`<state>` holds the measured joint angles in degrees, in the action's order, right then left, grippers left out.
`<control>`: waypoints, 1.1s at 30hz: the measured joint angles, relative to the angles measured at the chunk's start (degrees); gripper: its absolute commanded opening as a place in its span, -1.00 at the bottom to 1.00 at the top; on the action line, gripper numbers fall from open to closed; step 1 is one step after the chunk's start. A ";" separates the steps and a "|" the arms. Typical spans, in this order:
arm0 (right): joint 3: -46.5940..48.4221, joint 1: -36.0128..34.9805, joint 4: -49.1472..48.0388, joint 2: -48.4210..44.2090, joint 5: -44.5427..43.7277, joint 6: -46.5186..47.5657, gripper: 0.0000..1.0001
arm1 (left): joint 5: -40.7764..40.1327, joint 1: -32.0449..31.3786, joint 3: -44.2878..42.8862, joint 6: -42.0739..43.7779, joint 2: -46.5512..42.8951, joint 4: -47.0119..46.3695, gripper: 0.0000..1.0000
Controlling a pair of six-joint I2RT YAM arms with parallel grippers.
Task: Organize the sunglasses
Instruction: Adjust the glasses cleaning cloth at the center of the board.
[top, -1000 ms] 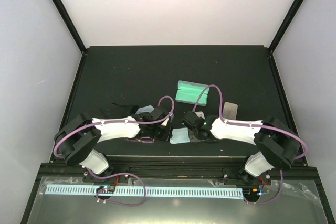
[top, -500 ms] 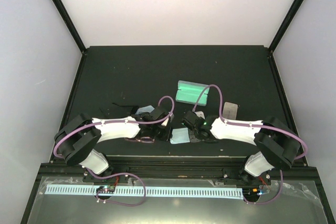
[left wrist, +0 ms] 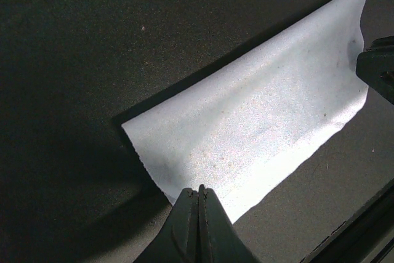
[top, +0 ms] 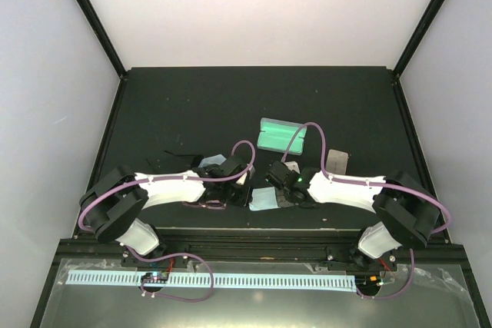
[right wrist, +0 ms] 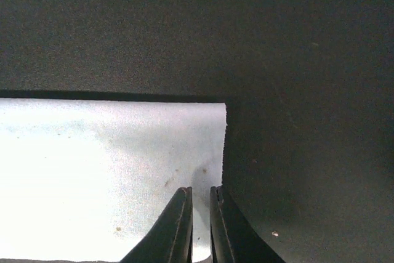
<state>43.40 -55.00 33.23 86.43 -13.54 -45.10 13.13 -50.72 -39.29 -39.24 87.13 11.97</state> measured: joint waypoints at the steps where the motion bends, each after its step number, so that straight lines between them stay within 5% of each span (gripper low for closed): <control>1: 0.00 0.00 0.00 0.00 0.02 0.00 -0.73 | 0.00 0.00 0.00 0.00 0.00 0.00 -0.97; 8: 0.00 0.00 0.00 0.83 -0.04 -0.11 -0.68 | 0.00 0.00 0.00 0.00 0.00 0.00 -0.97; 12: 0.00 0.00 -0.28 1.36 0.00 -0.24 -0.93 | 0.00 0.02 0.00 0.00 0.00 0.00 -0.97; 17: 0.00 0.00 -0.46 1.36 -0.09 -0.46 -0.95 | 0.00 0.02 0.00 0.00 0.00 0.00 -0.97; 21: 0.04 0.00 0.04 1.36 -0.83 -0.61 -0.67 | 0.00 0.02 0.00 0.00 0.00 0.00 -0.97; 24: 0.28 0.00 0.59 1.36 -1.36 -0.57 -0.64 | 0.00 0.00 0.00 0.00 0.00 0.00 -0.97; 33: 0.61 -0.04 0.92 1.36 -2.05 -0.48 -0.87 | 0.00 0.00 0.00 0.00 0.00 0.00 -0.97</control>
<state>44.01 -55.05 34.15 87.79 -15.59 -45.58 13.13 -50.72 -39.29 -39.24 87.13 11.97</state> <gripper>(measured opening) 0.098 0.018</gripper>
